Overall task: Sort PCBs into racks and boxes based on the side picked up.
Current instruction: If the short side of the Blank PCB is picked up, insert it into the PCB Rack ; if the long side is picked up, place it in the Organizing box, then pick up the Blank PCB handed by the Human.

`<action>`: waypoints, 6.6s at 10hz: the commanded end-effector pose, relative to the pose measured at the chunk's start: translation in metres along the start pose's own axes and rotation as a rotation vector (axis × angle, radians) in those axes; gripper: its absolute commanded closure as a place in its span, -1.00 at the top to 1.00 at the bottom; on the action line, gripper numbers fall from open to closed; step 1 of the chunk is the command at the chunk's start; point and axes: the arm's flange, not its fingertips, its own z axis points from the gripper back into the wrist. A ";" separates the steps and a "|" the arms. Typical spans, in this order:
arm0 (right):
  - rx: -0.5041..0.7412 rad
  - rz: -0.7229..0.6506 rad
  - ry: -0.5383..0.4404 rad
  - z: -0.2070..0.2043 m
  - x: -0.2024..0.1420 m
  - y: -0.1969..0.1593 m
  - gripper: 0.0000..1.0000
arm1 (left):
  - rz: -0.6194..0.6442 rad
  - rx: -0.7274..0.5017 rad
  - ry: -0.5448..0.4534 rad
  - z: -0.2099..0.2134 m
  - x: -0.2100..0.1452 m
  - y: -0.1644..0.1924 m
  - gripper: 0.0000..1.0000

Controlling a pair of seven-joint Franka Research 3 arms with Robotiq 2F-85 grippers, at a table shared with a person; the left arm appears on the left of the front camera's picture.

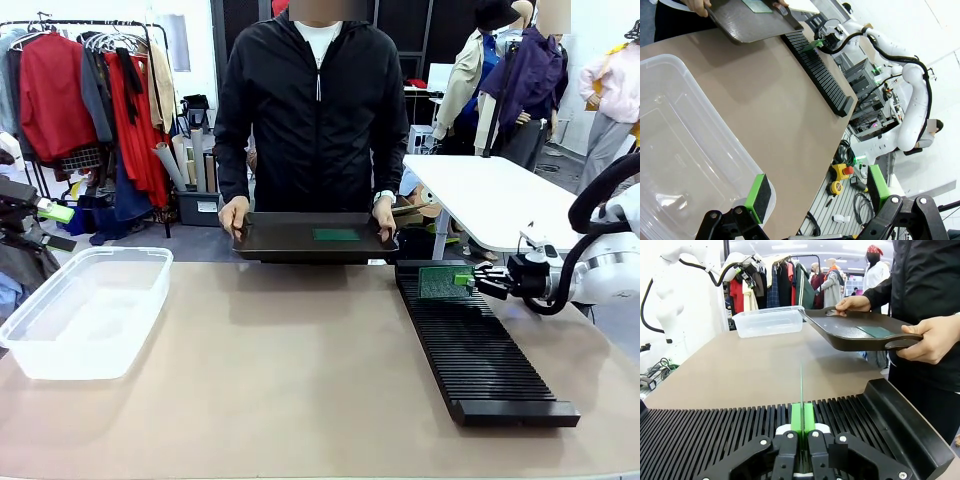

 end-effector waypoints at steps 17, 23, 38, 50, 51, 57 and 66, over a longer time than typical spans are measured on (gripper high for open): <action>0.076 -0.026 -0.069 -0.001 -0.001 -0.005 -1.00 | 0.009 -0.006 -0.002 0.001 0.000 -0.002 1.00; 0.031 -0.020 -0.012 -0.002 -0.001 -0.009 -1.00 | 0.009 -0.006 -0.002 0.001 0.000 -0.002 1.00; 0.011 -0.033 0.033 -0.002 -0.015 -0.010 -1.00 | 0.009 -0.006 -0.002 0.001 0.000 -0.002 1.00; -0.001 -0.082 -0.047 0.013 0.005 -0.010 1.00 | 0.009 -0.006 -0.002 0.001 0.000 -0.002 1.00; -0.007 -0.089 -0.044 0.014 0.008 -0.010 1.00 | 0.009 -0.006 -0.002 0.001 0.000 -0.002 1.00; 0.000 -0.085 -0.019 0.018 0.011 -0.006 1.00 | 0.009 -0.006 -0.002 0.001 0.000 -0.002 1.00; 0.000 -0.085 -0.019 0.018 0.011 -0.006 1.00 | 0.009 -0.006 -0.002 0.001 0.000 -0.002 1.00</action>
